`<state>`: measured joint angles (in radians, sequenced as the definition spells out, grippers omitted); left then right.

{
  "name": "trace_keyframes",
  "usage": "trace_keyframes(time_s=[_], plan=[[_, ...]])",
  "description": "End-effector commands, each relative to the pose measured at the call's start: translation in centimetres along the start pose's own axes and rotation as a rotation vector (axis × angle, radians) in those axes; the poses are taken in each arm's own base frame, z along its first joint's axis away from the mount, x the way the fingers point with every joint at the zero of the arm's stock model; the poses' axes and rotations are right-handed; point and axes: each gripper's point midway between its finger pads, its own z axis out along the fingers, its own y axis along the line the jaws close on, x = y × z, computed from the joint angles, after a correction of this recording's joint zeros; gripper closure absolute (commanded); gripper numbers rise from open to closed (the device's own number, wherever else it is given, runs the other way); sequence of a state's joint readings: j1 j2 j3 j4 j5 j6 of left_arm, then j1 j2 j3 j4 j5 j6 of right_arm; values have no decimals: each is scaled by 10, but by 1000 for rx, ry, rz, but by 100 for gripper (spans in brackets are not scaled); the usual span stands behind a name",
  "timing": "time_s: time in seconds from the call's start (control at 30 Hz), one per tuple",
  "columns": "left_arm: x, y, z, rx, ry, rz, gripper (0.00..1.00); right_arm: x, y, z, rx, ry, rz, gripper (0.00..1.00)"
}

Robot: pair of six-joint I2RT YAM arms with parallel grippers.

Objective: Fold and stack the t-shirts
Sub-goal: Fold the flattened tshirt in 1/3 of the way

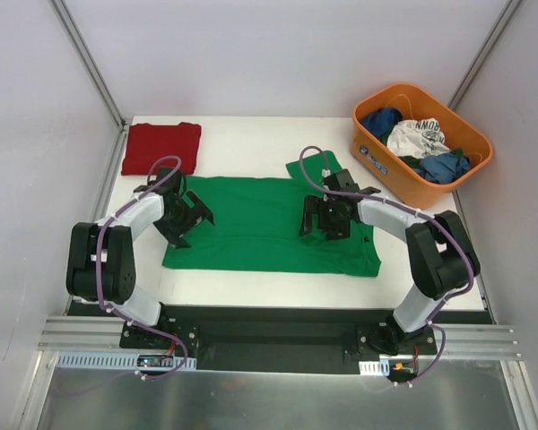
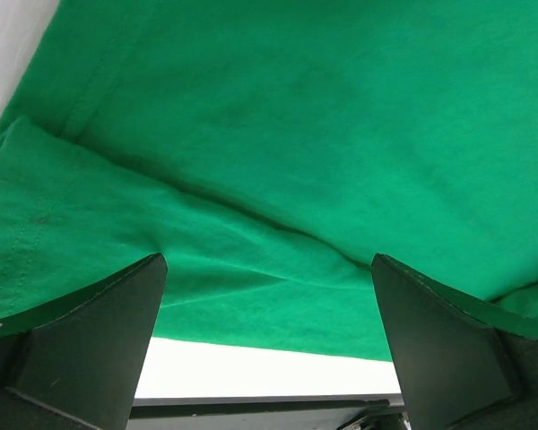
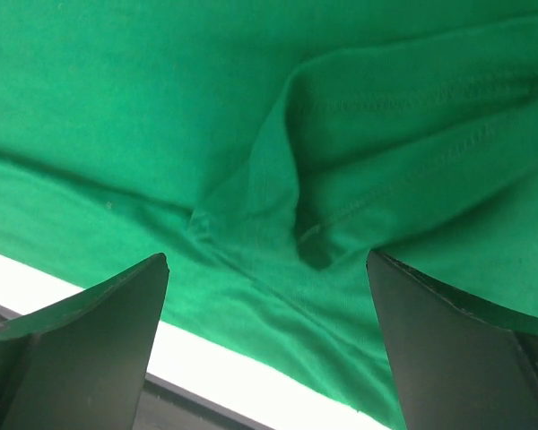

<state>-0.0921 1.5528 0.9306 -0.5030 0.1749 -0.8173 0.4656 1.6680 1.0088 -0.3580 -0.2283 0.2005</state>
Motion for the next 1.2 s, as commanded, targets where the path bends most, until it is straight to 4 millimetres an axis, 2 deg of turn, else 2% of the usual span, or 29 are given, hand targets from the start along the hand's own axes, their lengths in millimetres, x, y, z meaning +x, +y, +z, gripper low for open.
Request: trace_keyframes(time_s=[0.0, 0.17, 0.3, 0.33, 0.4, 0.43, 0.53, 0.57, 0.6, 0.67, 0.73, 0.83, 0.93, 0.97, 1.0, 1.07, 1.1, 1.17], plan=[[9, 13, 9, -38, 28, 21, 1, -28, 16, 7, -35, -59, -4, 3], [13, 22, 15, -69, 43, 17, 1, -47, 27, 18, -78, -104, 11, 3], [17, 31, 18, -96, 46, 6, 1, -78, 45, 16, -123, -188, 13, 3], [15, 33, 17, -100, 33, 6, 1, -93, 55, 9, -141, -227, 2, 3], [17, 38, 18, -115, 28, 4, 1, -103, 59, 13, -147, -238, -7, 3], [16, 39, 16, -116, 18, 2, 1, -118, 69, 8, -166, -264, -18, 3], [17, 44, 13, -114, 9, -1, 1, -131, 79, 20, -195, -252, -28, 3], [17, 45, 12, -114, 6, 0, 1, -143, 89, 15, -224, -267, -41, 3], [17, 46, 11, -113, 3, -1, 1, -145, 90, 19, -224, -260, -48, 3], [15, 48, 8, -111, -18, 0, 1, -156, 95, 14, -225, -286, -67, 3], [14, 49, 4, -107, -34, 2, 1, -155, 90, 8, -191, -278, -90, 3], [14, 50, 3, -105, -38, 1, 1, -138, 77, -3, -143, -261, -121, 3], [14, 48, 4, -101, -29, 4, 1, -110, 55, -14, -76, -232, -130, 3], [13, 47, 4, -100, -30, 10, 1, -104, 52, -24, -70, -242, -131, 3], [13, 47, 5, -104, -24, 12, 1, -85, 39, -19, -45, -201, -124, 3], [14, 48, 6, -109, -17, 17, 1, -70, 28, -26, -35, -190, -101, 3], [14, 48, 7, -112, -14, 18, 1, -51, 14, -19, -14, -150, -82, 3], [15, 49, 9, -112, -5, 18, 1, -43, -2, -20, 10, -152, -42, 3]])
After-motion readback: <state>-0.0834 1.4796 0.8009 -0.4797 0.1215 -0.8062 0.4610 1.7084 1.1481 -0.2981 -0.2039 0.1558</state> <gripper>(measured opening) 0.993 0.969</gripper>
